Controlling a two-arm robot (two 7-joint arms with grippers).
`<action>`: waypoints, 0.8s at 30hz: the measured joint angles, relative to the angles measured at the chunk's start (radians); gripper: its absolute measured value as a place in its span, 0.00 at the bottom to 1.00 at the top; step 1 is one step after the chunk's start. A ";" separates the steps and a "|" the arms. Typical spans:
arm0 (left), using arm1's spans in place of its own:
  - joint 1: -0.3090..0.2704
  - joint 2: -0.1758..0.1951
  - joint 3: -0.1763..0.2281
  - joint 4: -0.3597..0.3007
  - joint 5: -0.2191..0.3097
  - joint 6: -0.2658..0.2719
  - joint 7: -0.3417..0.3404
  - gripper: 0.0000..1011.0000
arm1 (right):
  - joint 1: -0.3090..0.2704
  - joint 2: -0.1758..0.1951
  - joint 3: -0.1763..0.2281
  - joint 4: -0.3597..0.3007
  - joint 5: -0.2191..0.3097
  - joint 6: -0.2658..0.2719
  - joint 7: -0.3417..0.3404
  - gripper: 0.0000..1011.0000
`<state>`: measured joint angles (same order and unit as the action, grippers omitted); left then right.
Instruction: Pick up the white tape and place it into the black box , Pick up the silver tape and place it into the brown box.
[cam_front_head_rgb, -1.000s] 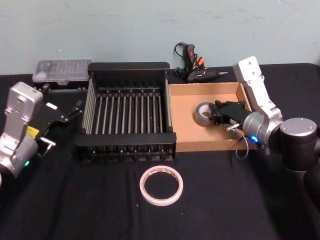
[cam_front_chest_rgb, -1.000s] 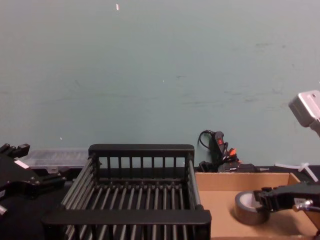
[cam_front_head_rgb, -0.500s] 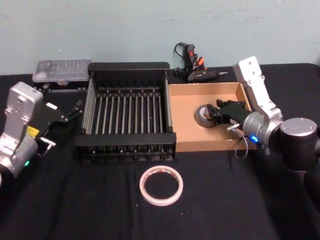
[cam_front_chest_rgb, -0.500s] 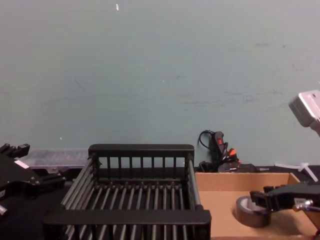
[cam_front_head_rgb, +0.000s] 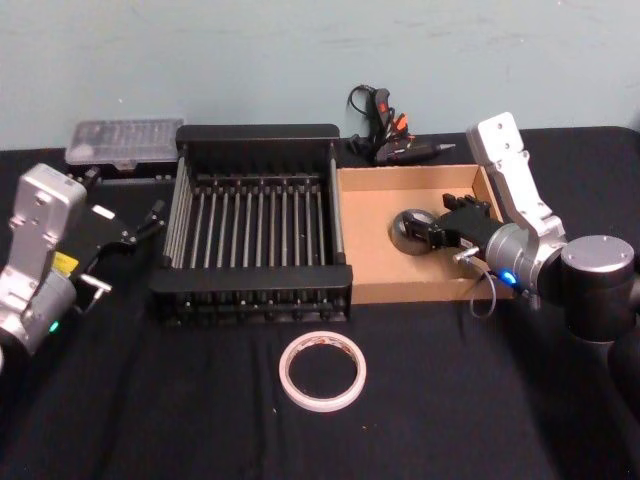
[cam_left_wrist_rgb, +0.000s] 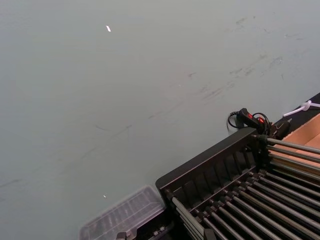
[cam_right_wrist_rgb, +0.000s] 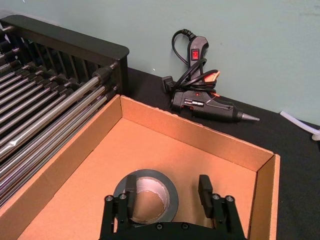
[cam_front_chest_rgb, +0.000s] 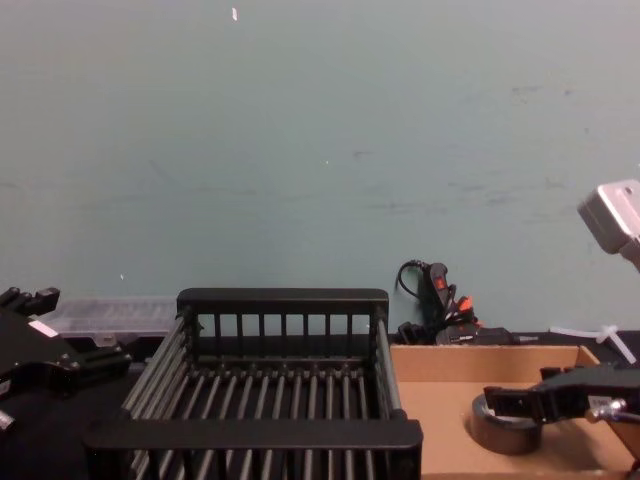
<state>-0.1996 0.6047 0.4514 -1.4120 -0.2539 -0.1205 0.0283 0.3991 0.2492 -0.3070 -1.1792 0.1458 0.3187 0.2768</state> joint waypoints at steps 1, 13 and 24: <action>0.000 0.000 0.000 0.000 0.000 0.000 0.000 0.99 | 0.000 0.000 0.000 0.000 0.000 0.000 0.000 0.78; 0.000 0.000 0.000 0.000 0.000 0.000 0.000 0.99 | 0.000 0.000 0.000 0.000 0.001 0.000 0.000 0.99; 0.000 0.000 0.000 0.000 0.000 0.000 0.000 0.99 | -0.022 0.004 0.026 -0.056 0.003 0.000 0.005 0.99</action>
<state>-0.1995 0.6047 0.4514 -1.4120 -0.2539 -0.1206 0.0283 0.3775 0.2532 -0.2814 -1.2354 0.1492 0.3185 0.2821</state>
